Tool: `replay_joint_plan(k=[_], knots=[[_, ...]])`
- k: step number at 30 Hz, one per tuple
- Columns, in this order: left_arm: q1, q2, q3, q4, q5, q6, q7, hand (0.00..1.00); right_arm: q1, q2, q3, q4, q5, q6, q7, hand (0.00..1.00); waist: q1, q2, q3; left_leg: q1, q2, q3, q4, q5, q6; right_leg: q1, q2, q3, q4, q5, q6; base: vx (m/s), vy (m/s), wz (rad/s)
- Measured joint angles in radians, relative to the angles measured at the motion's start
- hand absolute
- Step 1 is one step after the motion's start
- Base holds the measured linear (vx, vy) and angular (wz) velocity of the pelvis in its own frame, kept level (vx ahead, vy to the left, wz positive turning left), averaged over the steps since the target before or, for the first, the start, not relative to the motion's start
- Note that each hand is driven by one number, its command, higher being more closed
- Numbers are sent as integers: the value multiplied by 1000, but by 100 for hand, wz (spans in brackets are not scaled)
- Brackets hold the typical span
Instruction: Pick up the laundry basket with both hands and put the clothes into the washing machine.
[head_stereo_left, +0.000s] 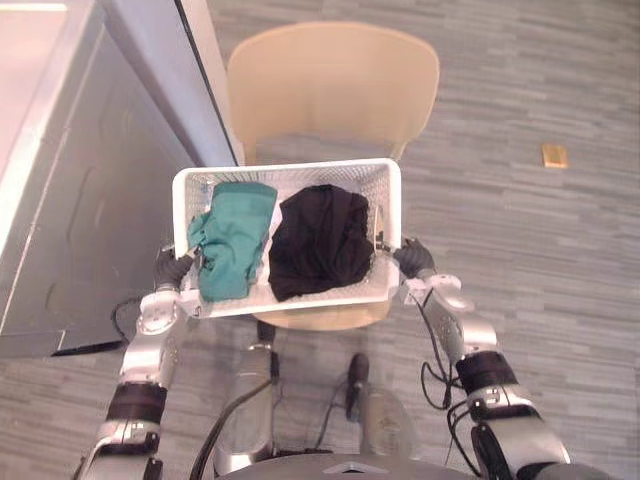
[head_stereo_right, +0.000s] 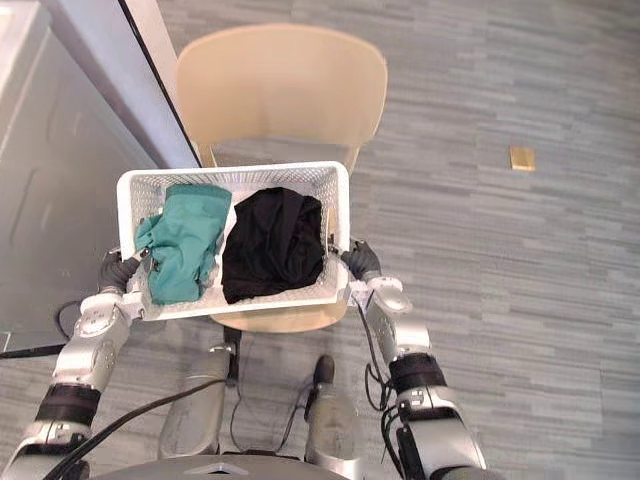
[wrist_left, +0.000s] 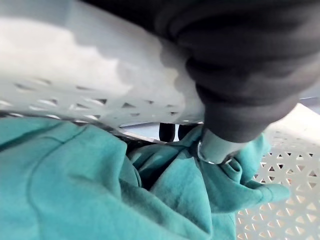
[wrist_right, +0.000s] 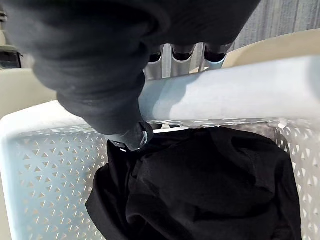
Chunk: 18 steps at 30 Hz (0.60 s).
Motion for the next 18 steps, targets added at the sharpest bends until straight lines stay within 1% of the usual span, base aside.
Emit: replay_joint_plan(k=[2, 4, 6, 9, 11, 14, 18], knots=[[-67, 16, -18, 51, -35, 4, 5, 100, -61, -8, 0, 42, 0, 3, -15, 100, 1, 0, 35, -7, 0, -1, -7, 13, 2, -16, 0, 0, 12, 2, 0, -79, 17, 1], [-107, 30, -34, 83, -50, 4, 9, 100, -86, -11, 0, 54, 0, 3, -29, 100, 1, 0, 37, -26, 0, -1, -19, 26, 2, -43, -1, 1, 24, 2, 0, -90, 11, 0], [-189, 51, -63, 146, -88, 4, 24, 100, -122, -11, 0, 79, 15, 3, -49, 100, 4, 0, 37, -55, 1, -2, -32, 44, 1, -84, -2, 1, 39, 4, 0, -52, -1, 0], [-222, 53, -84, 171, -90, 5, 31, 100, -123, -12, -1, 80, 18, 3, -77, 100, 9, -1, 38, -60, 2, 4, -37, 45, -1, -99, -6, 1, 49, 3, 0, -1, -1, -4], [-252, 53, -95, 196, -90, 6, 34, 100, -123, -12, -2, 80, 17, 3, -87, 100, 6, -3, 39, -64, 3, 8, -52, 50, -7, -115, -12, 3, 58, 2, -1, 3, 0, -4], [-288, 49, -115, 223, -90, 6, 45, 100, -126, -12, -14, 80, 17, 2, -109, 100, 7, -6, 42, -85, 15, 33, -52, 52, -7, -146, -10, 9, 68, 2, -1, 0, -14, -9], [-333, 40, -137, 271, -89, 8, 50, 100, -125, -9, -27, 80, 17, 2, -141, 100, -1, -13, 47, -96, 18, 44, -53, 53, -7, -163, -12, 12, 73, 2, -1, 29, -12, -6]])
